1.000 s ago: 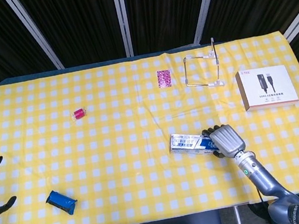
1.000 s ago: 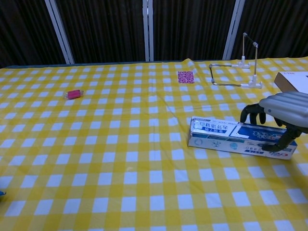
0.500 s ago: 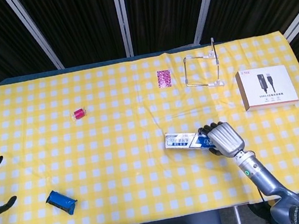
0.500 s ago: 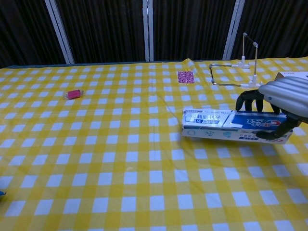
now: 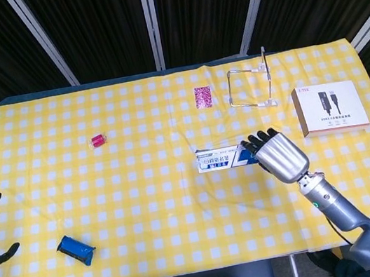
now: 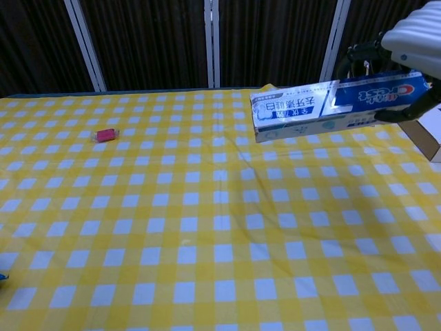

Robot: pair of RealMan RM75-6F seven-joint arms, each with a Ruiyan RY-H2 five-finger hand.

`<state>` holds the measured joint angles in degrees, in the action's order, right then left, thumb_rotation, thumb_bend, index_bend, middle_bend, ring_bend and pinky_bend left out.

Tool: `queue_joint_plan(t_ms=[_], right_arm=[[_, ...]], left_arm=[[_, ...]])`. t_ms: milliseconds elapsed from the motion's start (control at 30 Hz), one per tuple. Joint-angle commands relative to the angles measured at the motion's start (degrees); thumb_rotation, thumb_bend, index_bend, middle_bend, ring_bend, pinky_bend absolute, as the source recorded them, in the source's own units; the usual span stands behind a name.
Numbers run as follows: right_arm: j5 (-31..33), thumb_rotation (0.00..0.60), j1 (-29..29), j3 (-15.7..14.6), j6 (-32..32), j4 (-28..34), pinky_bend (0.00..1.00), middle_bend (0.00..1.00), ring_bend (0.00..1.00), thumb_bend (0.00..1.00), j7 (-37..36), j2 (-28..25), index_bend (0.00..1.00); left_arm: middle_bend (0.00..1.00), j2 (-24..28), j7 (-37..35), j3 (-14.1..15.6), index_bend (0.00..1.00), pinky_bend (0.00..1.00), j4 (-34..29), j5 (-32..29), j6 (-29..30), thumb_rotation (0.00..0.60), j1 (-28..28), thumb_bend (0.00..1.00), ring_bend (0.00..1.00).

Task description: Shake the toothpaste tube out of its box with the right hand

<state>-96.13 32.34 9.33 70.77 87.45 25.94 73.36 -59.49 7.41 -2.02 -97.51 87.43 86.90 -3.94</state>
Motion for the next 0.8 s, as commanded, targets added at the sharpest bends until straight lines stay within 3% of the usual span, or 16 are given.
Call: queue_joint_plan(t_ms=[33, 300, 500, 800], right_arm=[[-2.6, 0.6, 2.0, 1.8, -0.1, 2.5, 0.56, 0.47, 0.43, 0.25, 6.1, -4.2, 0.4], [-12.4, 0.6, 5.5, 3.7, 0.2, 1.5, 0.56, 0.48, 0.43, 0.25, 20.8, -11.5, 0.41], [-19.1, 0.6, 8.7, 3.8, -4.0, 2.4, 0.56, 0.46, 0.43, 0.25, 29.2, -17.3, 0.41], [-19.3, 0.6, 8.8, 3.8, -6.8, 4.2, 0.56, 0.45, 0.43, 0.26, 33.0, -19.7, 0.41]], left_arm=[[0.0, 0.1, -0.2, 0.0, 0.0, 0.0, -0.1, 0.1, 0.1, 0.6, 0.1, 0.0, 0.0], [0.0, 0.4, -0.4, 0.2, 0.0, 0.0, -0.3, 0.5, 0.5, 0.6, 0.2, 0.0, 0.0], [0.0, 0.2, 0.1, 0.5, 0.0, 0.0, -0.4, 0.8, 0.2, 0.6, 0.1, 0.0, 0.0], [0.0, 0.3, -0.1, 0.5, 0.0, 0.0, -0.4, 1.0, 0.4, 0.6, 0.2, 0.0, 0.0]])
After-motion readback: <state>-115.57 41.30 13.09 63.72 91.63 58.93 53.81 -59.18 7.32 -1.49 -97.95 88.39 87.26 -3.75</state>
